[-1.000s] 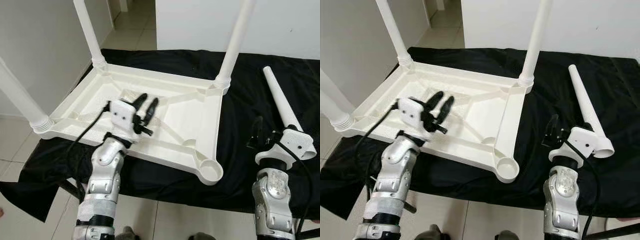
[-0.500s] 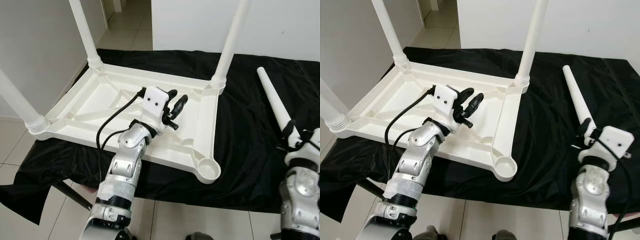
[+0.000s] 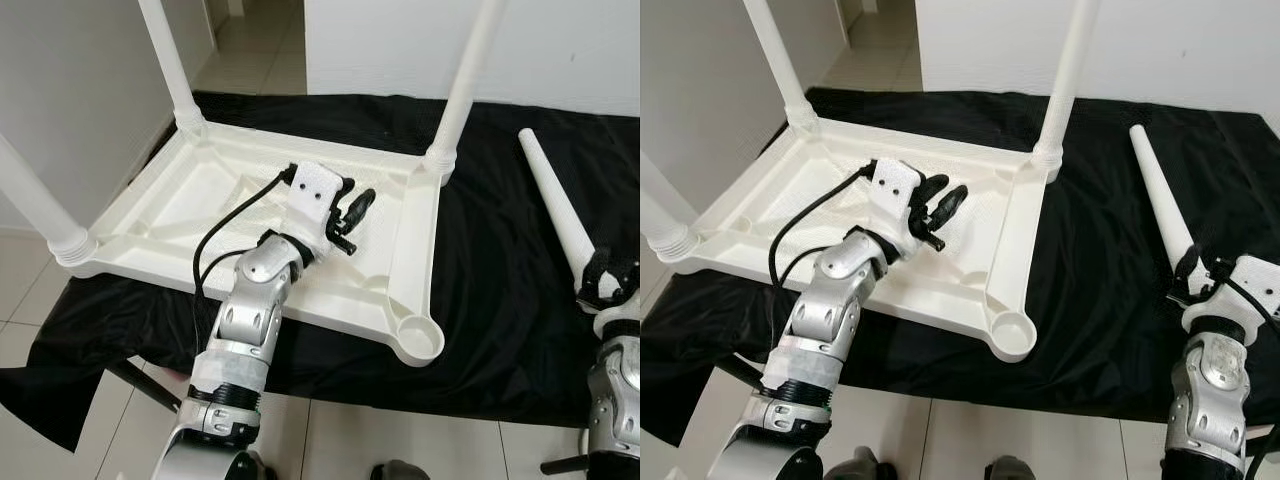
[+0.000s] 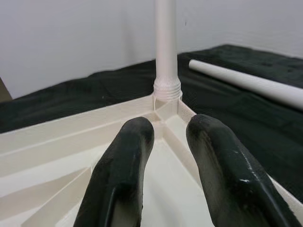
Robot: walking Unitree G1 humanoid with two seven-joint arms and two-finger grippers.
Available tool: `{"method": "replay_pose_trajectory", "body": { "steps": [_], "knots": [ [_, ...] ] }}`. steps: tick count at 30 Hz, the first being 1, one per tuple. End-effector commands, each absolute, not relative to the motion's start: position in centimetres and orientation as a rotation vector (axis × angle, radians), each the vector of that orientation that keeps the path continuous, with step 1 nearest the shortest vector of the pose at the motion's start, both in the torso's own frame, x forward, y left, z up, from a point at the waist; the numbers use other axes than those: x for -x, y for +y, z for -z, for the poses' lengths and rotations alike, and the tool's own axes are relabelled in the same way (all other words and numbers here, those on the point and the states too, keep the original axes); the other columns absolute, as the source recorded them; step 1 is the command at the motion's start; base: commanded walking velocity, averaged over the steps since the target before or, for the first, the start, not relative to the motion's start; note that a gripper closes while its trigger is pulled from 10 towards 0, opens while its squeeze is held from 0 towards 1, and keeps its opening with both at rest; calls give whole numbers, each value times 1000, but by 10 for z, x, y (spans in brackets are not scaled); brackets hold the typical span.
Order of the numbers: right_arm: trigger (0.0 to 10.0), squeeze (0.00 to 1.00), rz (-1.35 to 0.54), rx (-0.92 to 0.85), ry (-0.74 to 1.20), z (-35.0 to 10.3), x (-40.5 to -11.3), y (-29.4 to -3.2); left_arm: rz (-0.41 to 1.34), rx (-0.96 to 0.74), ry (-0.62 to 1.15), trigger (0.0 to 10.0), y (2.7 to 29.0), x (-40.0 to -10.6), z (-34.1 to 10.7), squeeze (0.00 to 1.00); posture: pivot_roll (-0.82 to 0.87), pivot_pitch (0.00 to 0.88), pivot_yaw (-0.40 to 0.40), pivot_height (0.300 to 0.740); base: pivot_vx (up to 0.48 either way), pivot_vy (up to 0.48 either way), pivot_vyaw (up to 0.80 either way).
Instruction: Building children table
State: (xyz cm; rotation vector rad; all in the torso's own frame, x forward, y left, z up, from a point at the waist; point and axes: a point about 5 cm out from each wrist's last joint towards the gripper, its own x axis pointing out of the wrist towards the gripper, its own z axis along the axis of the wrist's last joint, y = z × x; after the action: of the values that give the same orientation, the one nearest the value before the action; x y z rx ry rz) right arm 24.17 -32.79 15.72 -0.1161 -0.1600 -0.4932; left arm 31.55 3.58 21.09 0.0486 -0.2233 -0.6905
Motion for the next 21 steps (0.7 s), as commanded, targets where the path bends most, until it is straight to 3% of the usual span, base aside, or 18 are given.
{"method": "replay_pose_trajectory", "body": {
  "steps": [1, 3, 5, 12, 21],
  "knots": [
    [10000, 0, 447, 74, -111, -148, -244, -329, 623, -58, -196, 10000, 39, -315, -209, 0, 32, 194, 66, 740, 0, 0, 0],
    [10000, 0, 447, 74, -111, -148, -244, -329, 623, -58, -196, 10000, 39, -315, -209, 0, 32, 194, 66, 740, 0, 0, 0],
    [10000, 0, 367, 69, -61, -144, -251, -332, 619, -64, -178, 10000, 39, -308, -208, 0, 76, 253, 65, 740, 0, 0, 0],
    [10000, 0, 287, 102, 2, -143, -265, -341, 630, -71, -149, 10000, 38, -299, -207, 0, 90, 288, 56, 740, 0, 0, 0],
    [10000, 0, 202, 104, 11, -148, -281, -335, 651, -60, -122, 10000, 30, -293, -205, 0, 76, 294, 39, 740, 0, 0, 0]
  ]
}}
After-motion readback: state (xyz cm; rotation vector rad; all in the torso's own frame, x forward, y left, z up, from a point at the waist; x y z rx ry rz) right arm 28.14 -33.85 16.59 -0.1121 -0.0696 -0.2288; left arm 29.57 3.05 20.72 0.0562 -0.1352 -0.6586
